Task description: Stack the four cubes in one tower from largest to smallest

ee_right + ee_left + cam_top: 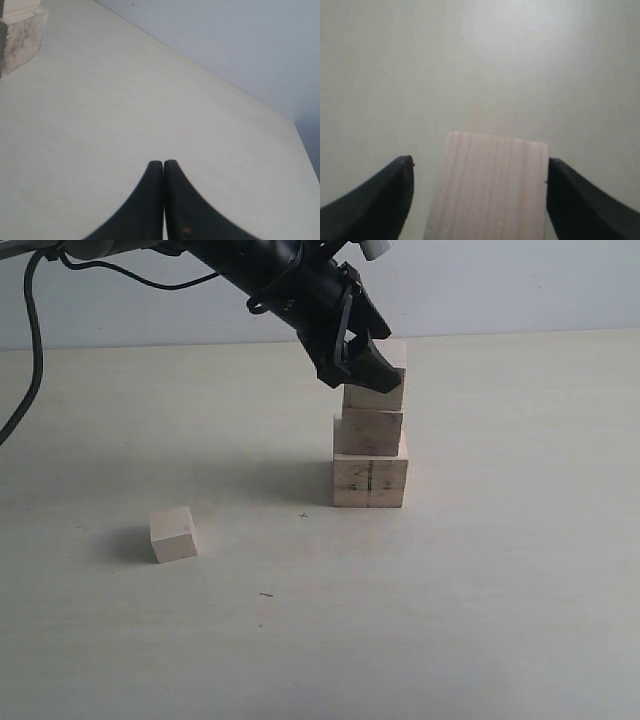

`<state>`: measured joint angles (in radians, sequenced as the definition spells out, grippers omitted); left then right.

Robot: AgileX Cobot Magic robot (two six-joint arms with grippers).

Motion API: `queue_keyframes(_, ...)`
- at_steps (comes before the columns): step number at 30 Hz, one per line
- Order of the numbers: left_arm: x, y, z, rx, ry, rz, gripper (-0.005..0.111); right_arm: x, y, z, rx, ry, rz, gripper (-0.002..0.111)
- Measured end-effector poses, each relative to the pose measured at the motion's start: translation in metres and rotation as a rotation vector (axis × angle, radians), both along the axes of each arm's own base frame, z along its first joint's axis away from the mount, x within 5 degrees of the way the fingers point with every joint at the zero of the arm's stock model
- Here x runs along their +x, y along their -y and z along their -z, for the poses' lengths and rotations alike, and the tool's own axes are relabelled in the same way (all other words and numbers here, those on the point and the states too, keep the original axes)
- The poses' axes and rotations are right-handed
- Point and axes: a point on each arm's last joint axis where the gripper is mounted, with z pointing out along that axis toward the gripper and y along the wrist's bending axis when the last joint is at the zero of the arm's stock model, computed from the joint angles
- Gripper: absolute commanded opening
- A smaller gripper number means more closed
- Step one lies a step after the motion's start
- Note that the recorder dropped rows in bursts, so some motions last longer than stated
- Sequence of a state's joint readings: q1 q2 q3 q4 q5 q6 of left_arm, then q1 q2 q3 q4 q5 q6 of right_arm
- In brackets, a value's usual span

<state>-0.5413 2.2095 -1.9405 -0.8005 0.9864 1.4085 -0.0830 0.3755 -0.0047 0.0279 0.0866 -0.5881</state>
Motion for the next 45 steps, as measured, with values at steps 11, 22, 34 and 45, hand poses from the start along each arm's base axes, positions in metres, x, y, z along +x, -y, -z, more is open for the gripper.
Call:
queue_keyframes(11, 0.0, -0.0001, 0.0001, 0.002, 0.001, 0.0, 0.07, 0.0, 0.0, 0.0, 0.0, 0.0, 0.0, 0.0)
queue_keyframes(22, 0.0003, -0.0007, 0.0008, 0.012, 0.007, 0.003, 0.069, 0.0, 0.0, 0.0, 0.0, 0.0, 0.0, 0.0)
queue_keyframes(34, -0.0001, -0.0008, 0.0008, 0.013, 0.005, 0.005, 0.027, 0.0, 0.0, 0.0, 0.0, 0.0, 0.0, 0.0)
queue_keyframes(45, -0.0005, -0.0011, 0.0002, 0.016, 0.006, 0.009, 0.027, 0.0, 0.0, 0.0, 0.0, 0.0, 0.0, 0.0)
